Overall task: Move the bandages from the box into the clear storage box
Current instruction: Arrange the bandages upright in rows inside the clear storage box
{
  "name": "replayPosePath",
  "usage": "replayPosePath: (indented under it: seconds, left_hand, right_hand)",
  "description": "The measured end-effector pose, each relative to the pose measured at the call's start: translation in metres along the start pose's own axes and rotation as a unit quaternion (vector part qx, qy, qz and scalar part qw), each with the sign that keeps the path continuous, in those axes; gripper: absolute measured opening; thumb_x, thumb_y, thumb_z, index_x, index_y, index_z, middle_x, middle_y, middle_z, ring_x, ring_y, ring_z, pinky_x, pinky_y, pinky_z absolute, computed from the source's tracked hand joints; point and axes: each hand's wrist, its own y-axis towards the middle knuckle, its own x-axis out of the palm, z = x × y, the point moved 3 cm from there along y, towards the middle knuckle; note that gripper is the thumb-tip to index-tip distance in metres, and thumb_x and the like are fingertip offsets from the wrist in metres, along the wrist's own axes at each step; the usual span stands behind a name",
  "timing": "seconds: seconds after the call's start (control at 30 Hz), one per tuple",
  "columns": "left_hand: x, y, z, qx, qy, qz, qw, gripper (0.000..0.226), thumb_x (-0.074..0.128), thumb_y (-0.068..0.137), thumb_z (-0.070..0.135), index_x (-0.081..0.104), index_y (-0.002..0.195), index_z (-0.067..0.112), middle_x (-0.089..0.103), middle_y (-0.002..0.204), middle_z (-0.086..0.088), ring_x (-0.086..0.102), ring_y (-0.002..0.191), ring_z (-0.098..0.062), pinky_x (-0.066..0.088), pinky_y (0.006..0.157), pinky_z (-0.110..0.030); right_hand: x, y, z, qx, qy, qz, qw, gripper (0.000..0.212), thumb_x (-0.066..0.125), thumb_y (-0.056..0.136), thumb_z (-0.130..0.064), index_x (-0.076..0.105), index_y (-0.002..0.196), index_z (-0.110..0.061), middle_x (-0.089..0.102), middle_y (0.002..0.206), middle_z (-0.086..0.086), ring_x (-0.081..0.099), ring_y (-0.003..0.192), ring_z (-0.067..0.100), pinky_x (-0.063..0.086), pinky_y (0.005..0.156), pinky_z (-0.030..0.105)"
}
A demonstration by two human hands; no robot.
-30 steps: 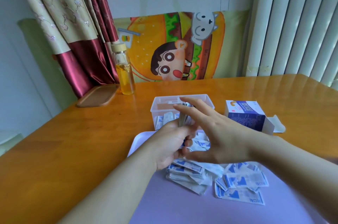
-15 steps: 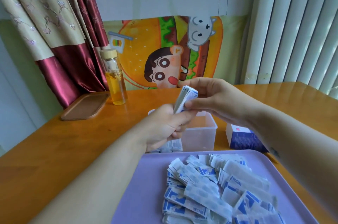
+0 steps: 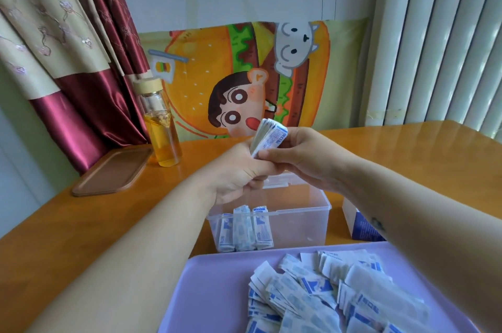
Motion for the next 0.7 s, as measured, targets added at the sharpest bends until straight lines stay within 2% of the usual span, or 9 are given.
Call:
replayPosePath:
  seconds: [0.1, 0.2, 0.3, 0.37, 0.43, 0.47, 0.57, 0.63, 0.7]
  left_hand:
    - [-0.003, 0.003, -0.007, -0.015, -0.04, -0.019, 0.999, 0.034, 0.052, 0.085, -0.013, 0.054, 0.106, 0.014, 0.039, 0.07, -0.002, 0.032, 0.051, -0.004, 0.025, 0.042, -0.013]
    - [-0.002, 0.005, -0.011, -0.021, -0.083, -0.027, 0.996, 0.032, 0.051, 0.087, -0.012, 0.052, 0.107, 0.012, 0.04, 0.072, -0.003, 0.032, 0.05, -0.003, 0.026, 0.041, -0.012]
    - [-0.001, 0.006, -0.011, -0.014, -0.078, -0.009, 0.997, 0.029, 0.052, 0.085, -0.013, 0.055, 0.097, 0.013, 0.045, 0.065, 0.0, 0.035, 0.048, -0.003, 0.03, 0.043, -0.013]
    - [-0.004, 0.006, -0.01, -0.014, -0.031, -0.004, 0.999, 0.028, 0.055, 0.085, -0.01, 0.06, 0.095, 0.016, 0.057, 0.067, 0.002, 0.049, 0.059, -0.007, 0.041, 0.055, -0.017]
    - [-0.011, 0.004, -0.012, -0.051, 0.053, -0.006, 0.997, 0.032, 0.062, 0.086, 0.001, 0.061, 0.11, 0.021, 0.067, 0.096, 0.001, 0.06, 0.092, -0.012, 0.046, 0.081, -0.029]
    - [-0.017, 0.004, -0.016, -0.085, 0.094, 0.007, 0.992, 0.04, 0.063, 0.086, 0.006, 0.056, 0.122, 0.022, 0.064, 0.113, 0.0, 0.056, 0.107, -0.015, 0.041, 0.094, -0.037]
    - [-0.029, 0.004, -0.024, -0.177, 0.135, 0.071, 0.972, 0.046, 0.056, 0.091, 0.007, 0.047, 0.134, 0.02, 0.051, 0.134, -0.005, 0.048, 0.121, -0.02, 0.026, 0.109, -0.051]
    - [-0.029, 0.007, -0.027, -0.208, 0.141, 0.102, 0.962, 0.032, 0.049, 0.092, 0.002, 0.054, 0.117, 0.02, 0.051, 0.133, -0.008, 0.049, 0.117, -0.022, 0.027, 0.107, -0.056]
    - [-0.025, 0.013, -0.032, -0.227, 0.165, 0.121, 0.952, 0.028, 0.047, 0.091, 0.001, 0.056, 0.112, 0.018, 0.052, 0.129, -0.009, 0.05, 0.115, -0.024, 0.031, 0.103, -0.059]
  right_hand:
    - [0.0, 0.001, 0.004, 0.008, 0.025, -0.013, 1.0, 0.016, 0.054, 0.088, 0.004, 0.066, 0.096, -0.004, 0.07, 0.091, 0.01, 0.067, 0.08, 0.015, 0.057, 0.077, 0.023]
    - [0.002, 0.004, 0.007, 0.0, 0.024, 0.012, 1.0, 0.016, 0.055, 0.089, 0.002, 0.066, 0.095, -0.008, 0.07, 0.097, 0.012, 0.067, 0.088, 0.021, 0.056, 0.085, 0.03]
    - [0.006, 0.007, 0.007, -0.036, -0.115, 0.064, 0.991, 0.013, 0.058, 0.09, -0.005, 0.068, 0.093, -0.013, 0.072, 0.098, 0.012, 0.068, 0.094, 0.028, 0.054, 0.089, 0.041]
    - [0.008, 0.008, 0.005, -0.059, -0.207, 0.085, 0.973, 0.012, 0.056, 0.091, -0.009, 0.067, 0.096, -0.011, 0.072, 0.092, 0.009, 0.068, 0.081, 0.022, 0.056, 0.079, 0.035]
    - [0.001, 0.01, 0.005, -0.043, -0.257, 0.102, 0.96, 0.01, 0.054, 0.093, -0.013, 0.064, 0.094, -0.011, 0.068, 0.085, 0.004, 0.058, 0.06, 0.006, 0.049, 0.055, 0.016]
    - [-0.005, 0.012, 0.008, -0.015, -0.289, 0.107, 0.951, 0.012, 0.052, 0.095, -0.015, 0.062, 0.09, -0.011, 0.064, 0.081, 0.003, 0.053, 0.053, 0.002, 0.04, 0.045, 0.01]
    - [-0.016, 0.02, 0.027, 0.118, -0.461, 0.045, 0.878, 0.021, 0.049, 0.096, -0.019, 0.061, 0.099, -0.003, 0.06, 0.084, 0.008, 0.052, 0.063, 0.011, 0.035, 0.044, 0.013]
    - [-0.005, 0.024, 0.044, 0.182, -0.568, -0.047, 0.802, 0.024, 0.048, 0.095, -0.016, 0.059, 0.108, 0.0, 0.055, 0.079, 0.006, 0.051, 0.074, 0.018, 0.036, 0.052, 0.019]
    - [0.007, 0.028, 0.055, 0.208, -0.615, -0.096, 0.754, 0.024, 0.048, 0.094, -0.013, 0.057, 0.112, -0.001, 0.05, 0.072, 0.002, 0.054, 0.076, 0.02, 0.042, 0.06, 0.022]
